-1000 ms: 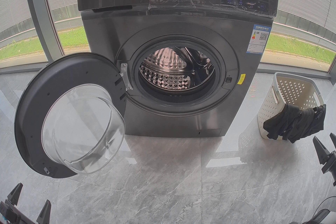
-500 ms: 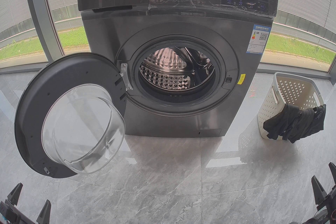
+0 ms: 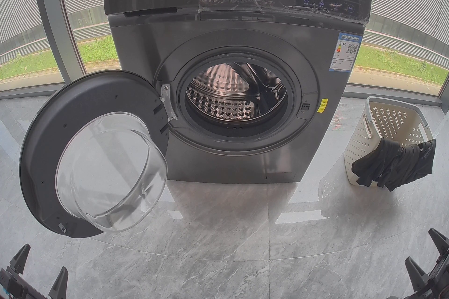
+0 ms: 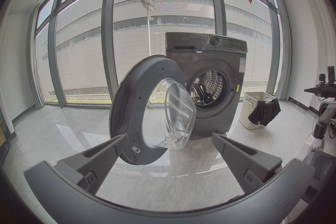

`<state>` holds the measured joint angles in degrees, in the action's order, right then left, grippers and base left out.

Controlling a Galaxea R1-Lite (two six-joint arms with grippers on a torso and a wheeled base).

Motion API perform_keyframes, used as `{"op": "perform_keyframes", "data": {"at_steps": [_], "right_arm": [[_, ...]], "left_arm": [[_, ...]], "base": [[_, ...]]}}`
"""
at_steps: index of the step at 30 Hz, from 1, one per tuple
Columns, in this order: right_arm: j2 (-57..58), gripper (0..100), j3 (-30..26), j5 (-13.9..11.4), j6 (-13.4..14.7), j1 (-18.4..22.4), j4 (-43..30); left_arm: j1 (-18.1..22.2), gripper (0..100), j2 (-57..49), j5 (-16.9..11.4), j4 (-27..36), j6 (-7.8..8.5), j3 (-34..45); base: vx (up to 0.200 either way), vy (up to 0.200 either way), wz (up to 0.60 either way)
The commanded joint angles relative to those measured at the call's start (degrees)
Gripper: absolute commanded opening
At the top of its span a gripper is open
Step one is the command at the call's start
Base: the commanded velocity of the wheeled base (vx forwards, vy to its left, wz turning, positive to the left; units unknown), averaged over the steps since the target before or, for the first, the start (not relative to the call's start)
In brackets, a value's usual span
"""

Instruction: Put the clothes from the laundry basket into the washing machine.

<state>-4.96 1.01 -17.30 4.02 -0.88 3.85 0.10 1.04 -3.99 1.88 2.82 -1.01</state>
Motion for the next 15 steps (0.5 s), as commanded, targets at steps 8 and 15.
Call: {"op": "perform_keyframes", "data": {"at_steps": [8, 15], "right_arm": [[5.0, 100, -1.0, 18.4, -3.1, 1.0, -2.0], [5.0, 100, -1.0, 18.8, -3.2, 1.1, -3.8]], "left_arm": [[0.0, 100, -1.0, 0.0, 0.0, 0.00, 1.0], [0.0, 100, -1.0, 0.0, 0.0, 0.00, 1.0]], "base": [[0.000, 0.000, 0.00], [0.000, 0.000, 0.00]]}}
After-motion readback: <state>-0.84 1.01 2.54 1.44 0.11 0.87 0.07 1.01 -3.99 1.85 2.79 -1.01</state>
